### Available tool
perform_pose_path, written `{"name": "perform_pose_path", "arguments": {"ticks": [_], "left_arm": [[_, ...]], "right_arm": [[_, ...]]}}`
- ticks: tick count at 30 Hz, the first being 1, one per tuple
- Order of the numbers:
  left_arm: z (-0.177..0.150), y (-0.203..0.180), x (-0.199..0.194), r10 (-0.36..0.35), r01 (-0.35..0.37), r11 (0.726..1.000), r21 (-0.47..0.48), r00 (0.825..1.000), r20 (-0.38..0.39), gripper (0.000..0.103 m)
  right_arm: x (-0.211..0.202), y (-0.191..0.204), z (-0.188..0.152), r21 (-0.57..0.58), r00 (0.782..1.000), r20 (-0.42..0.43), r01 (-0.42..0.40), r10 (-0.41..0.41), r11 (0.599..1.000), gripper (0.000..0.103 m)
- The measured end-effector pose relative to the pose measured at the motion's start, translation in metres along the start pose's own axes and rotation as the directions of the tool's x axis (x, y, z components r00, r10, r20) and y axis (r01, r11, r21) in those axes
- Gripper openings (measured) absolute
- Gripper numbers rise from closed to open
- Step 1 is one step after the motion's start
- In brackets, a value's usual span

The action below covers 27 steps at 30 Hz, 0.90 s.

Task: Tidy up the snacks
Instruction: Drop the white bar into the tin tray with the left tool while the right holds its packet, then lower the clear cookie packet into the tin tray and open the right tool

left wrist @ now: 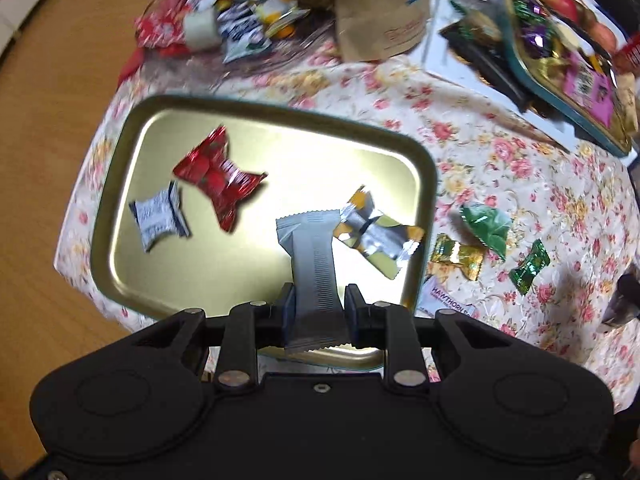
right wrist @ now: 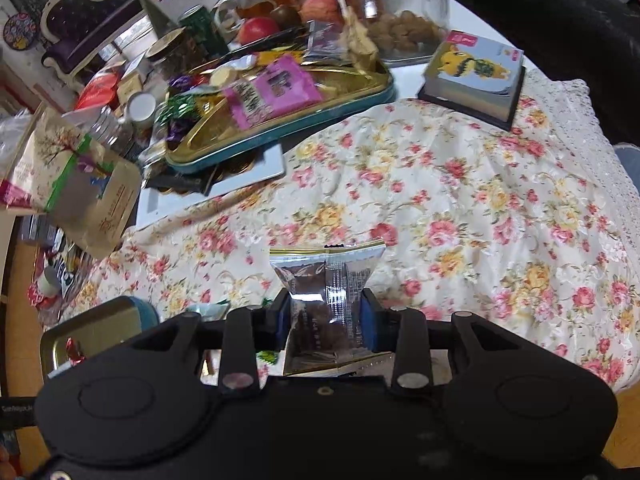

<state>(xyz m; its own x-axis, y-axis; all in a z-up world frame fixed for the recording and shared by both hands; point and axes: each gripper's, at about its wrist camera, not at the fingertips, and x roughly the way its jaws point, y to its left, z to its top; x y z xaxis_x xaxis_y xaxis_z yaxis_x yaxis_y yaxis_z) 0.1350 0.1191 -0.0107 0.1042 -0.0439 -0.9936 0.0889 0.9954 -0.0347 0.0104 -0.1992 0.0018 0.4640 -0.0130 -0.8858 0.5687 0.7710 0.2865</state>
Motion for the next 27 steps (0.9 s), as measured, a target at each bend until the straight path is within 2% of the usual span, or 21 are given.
{"name": "perform_pose_path", "arguments": {"ticks": [5,11,15,20,27], "left_arm": [[-0.001,0.018,0.001,0.03,-0.03,0.999,-0.016,1.0,0.001,0.034],[0.002,0.032,0.002,0.0,0.0,1.0,-0.016,1.0,-0.018,0.035],[0.002,0.035,-0.004,-0.023,0.024,1.0,-0.017,1.0,0.003,0.041],[0.005,0.043,-0.006,-0.023,0.023,0.997,-0.073,1.0,0.004,0.041],[0.006,0.044,-0.008,-0.007,0.009,0.997,-0.082,1.0,0.02,0.041]], "right_arm": [[0.008,0.043,-0.012,-0.082,0.999,-0.02,-0.042,0.04,0.996,0.037],[0.01,0.098,-0.029,-0.191,0.989,-0.056,-0.143,0.135,0.971,0.037],[0.007,0.13,-0.041,-0.251,0.971,-0.084,-0.238,0.223,0.938,0.037],[-0.002,0.154,-0.054,-0.325,0.947,-0.092,-0.322,0.309,0.889,0.037],[-0.012,0.176,-0.066,-0.404,0.904,-0.142,-0.425,0.403,0.81,0.041]]}}
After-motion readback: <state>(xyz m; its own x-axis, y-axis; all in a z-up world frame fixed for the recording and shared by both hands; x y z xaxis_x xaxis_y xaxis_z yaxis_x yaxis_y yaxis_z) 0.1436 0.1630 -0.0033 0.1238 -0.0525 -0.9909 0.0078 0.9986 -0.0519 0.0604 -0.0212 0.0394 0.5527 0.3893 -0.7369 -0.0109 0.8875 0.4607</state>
